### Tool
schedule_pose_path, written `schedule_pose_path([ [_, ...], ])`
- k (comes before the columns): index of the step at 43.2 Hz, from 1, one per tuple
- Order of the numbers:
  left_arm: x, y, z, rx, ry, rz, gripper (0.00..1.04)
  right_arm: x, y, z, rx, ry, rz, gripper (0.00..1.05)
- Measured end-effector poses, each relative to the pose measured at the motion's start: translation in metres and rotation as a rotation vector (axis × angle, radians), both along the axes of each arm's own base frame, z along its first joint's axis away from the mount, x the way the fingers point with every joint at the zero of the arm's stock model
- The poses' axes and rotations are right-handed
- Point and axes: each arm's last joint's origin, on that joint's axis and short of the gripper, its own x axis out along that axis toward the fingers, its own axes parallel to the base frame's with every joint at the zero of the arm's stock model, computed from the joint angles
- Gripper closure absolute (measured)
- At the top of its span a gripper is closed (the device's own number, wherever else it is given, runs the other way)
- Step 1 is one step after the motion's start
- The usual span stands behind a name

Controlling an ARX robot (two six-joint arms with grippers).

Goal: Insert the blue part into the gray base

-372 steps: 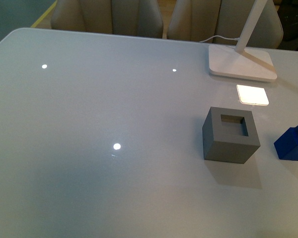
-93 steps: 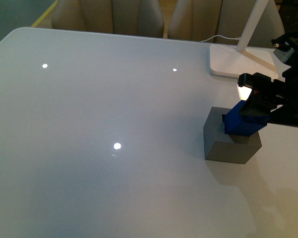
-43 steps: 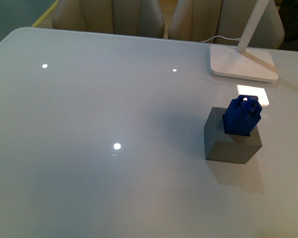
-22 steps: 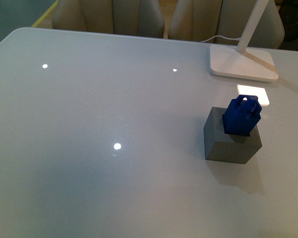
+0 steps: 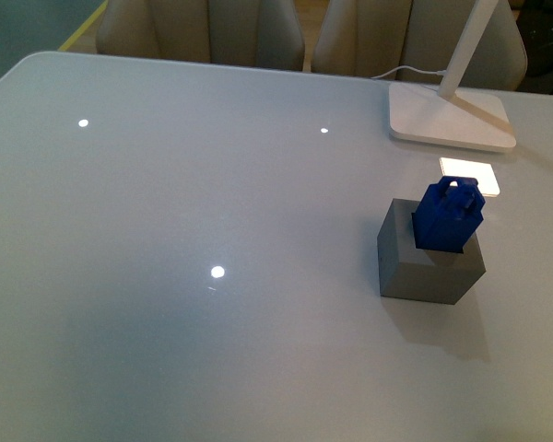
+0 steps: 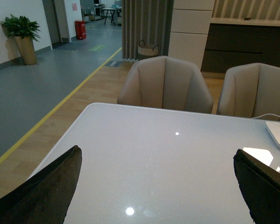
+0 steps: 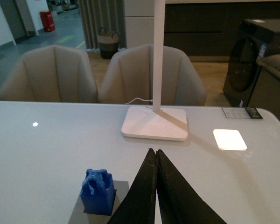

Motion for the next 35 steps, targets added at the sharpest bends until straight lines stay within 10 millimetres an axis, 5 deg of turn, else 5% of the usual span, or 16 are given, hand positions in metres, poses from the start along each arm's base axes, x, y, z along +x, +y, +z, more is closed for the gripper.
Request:
schedule_pose_path([
  [35, 0.0, 0.0, 0.0, 0.0, 0.0, 0.0, 0.07, -0.025, 0.0, 0.003, 0.0, -0.012, -0.001, 1.03],
])
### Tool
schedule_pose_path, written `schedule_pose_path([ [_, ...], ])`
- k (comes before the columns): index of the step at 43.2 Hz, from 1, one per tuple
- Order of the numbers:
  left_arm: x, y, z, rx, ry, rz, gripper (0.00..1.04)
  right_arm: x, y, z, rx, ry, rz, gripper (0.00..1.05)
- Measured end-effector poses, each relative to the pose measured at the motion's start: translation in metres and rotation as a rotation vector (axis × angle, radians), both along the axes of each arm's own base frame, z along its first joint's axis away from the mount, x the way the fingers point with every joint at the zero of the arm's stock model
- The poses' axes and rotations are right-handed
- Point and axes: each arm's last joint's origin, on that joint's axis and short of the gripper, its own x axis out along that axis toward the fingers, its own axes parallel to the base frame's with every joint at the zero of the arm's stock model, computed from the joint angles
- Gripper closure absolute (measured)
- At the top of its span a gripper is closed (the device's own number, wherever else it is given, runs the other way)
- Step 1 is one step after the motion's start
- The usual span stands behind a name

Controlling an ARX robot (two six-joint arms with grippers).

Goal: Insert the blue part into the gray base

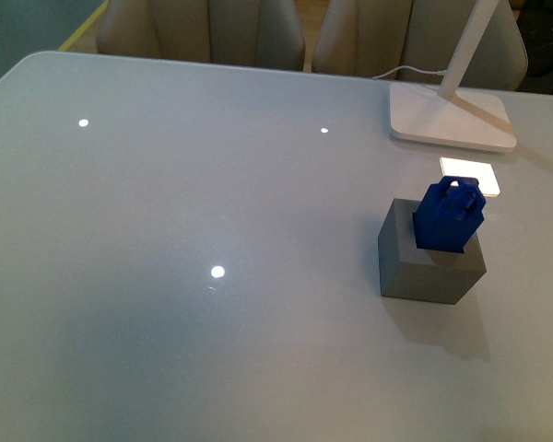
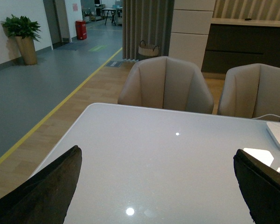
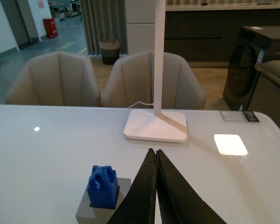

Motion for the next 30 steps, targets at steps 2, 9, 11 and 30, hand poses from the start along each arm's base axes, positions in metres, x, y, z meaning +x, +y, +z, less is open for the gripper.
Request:
schedule_pose_path([
  [2, 0.0, 0.0, 0.0, 0.0, 0.0, 0.0, 0.07, -0.001, 0.0, 0.0, 0.0, 0.0, 0.0, 1.03],
  [9, 0.0, 0.0, 0.0, 0.0, 0.0, 0.001, 0.07, -0.01, 0.0, -0.005, 0.0, 0.028, 0.001, 1.03],
  [11, 0.0, 0.0, 0.0, 0.0, 0.0, 0.0, 0.07, -0.012, 0.0, -0.003, 0.0, 0.01, 0.001, 1.03],
  [30, 0.0, 0.0, 0.0, 0.0, 0.0, 0.0, 0.07, -0.013, 0.0, -0.003, 0.0, 0.005, 0.0, 1.03],
])
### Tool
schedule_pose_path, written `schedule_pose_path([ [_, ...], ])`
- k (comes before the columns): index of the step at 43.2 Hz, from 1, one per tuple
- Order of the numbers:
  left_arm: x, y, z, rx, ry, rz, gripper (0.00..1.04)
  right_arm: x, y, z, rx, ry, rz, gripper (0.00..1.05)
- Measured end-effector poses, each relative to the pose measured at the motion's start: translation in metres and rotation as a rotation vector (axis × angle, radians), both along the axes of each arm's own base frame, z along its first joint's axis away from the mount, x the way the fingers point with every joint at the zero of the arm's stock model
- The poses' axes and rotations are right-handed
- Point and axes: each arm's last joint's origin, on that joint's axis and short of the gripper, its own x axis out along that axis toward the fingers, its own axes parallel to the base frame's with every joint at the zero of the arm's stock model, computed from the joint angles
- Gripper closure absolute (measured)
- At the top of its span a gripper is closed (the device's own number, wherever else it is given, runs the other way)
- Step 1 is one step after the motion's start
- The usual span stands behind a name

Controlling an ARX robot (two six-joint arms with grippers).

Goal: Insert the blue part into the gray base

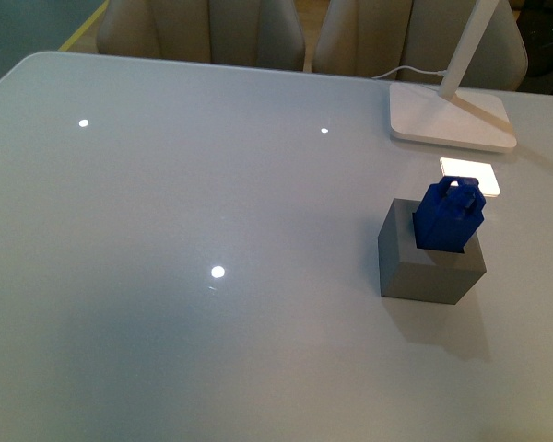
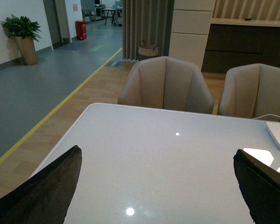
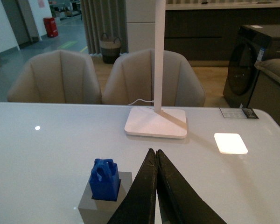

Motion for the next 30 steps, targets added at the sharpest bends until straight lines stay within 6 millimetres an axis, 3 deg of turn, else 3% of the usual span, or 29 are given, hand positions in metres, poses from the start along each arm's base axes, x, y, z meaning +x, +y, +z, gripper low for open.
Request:
schedule_pose_path([
  [2, 0.0, 0.0, 0.0, 0.0, 0.0, 0.0, 0.07, 0.0, 0.0, 0.0, 0.0, 0.0, 0.0, 1.03],
  [13, 0.0, 0.0, 0.0, 0.0, 0.0, 0.0, 0.07, 0.0, 0.0, 0.0, 0.0, 0.0, 0.0, 0.62],
  [23, 0.0, 0.0, 0.0, 0.0, 0.0, 0.0, 0.07, 0.0, 0.0, 0.0, 0.0, 0.0, 0.0, 0.13],
  [25, 0.0, 0.0, 0.0, 0.0, 0.0, 0.0, 0.07, 0.0, 0.0, 0.0, 0.0, 0.0, 0.0, 0.07],
  [30, 0.0, 0.0, 0.0, 0.0, 0.0, 0.0, 0.07, 0.0, 0.0, 0.0, 0.0, 0.0, 0.0, 0.09],
])
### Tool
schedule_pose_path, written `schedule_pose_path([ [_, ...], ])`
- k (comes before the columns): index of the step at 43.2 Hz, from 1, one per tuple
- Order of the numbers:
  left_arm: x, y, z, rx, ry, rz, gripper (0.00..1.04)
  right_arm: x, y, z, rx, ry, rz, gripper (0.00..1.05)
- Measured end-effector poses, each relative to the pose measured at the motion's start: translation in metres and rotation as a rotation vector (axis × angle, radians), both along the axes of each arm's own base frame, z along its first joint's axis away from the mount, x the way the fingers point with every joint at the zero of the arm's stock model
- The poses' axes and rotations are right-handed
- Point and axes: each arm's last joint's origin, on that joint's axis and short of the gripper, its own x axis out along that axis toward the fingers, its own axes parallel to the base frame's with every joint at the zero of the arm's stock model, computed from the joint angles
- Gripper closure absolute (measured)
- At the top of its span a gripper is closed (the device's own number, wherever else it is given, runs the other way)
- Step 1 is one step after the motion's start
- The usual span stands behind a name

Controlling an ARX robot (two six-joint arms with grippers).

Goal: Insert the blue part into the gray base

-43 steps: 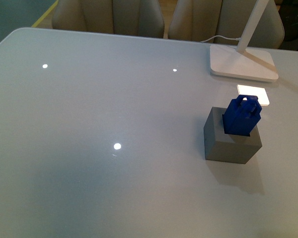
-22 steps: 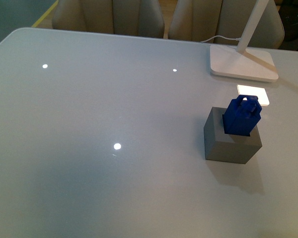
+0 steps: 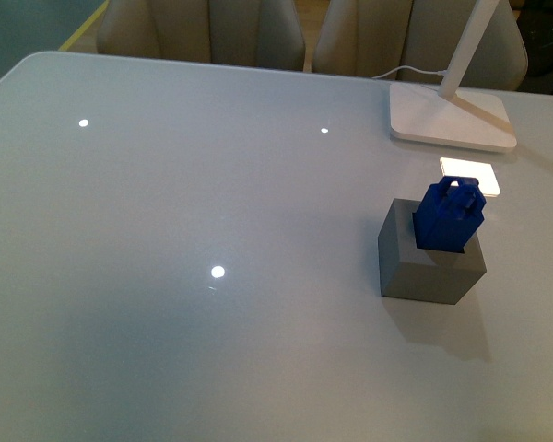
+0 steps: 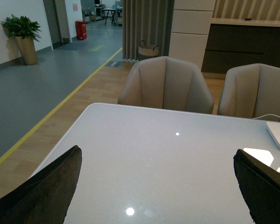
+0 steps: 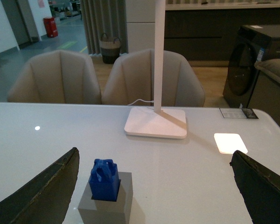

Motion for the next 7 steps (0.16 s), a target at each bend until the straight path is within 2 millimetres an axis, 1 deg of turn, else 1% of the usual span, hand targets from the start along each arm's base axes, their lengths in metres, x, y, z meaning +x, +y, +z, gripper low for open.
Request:
schedule_pose_path([
  [7, 0.0, 0.0, 0.0, 0.0, 0.0, 0.0, 0.07, 0.0, 0.0, 0.0, 0.0, 0.0, 0.0, 0.09],
])
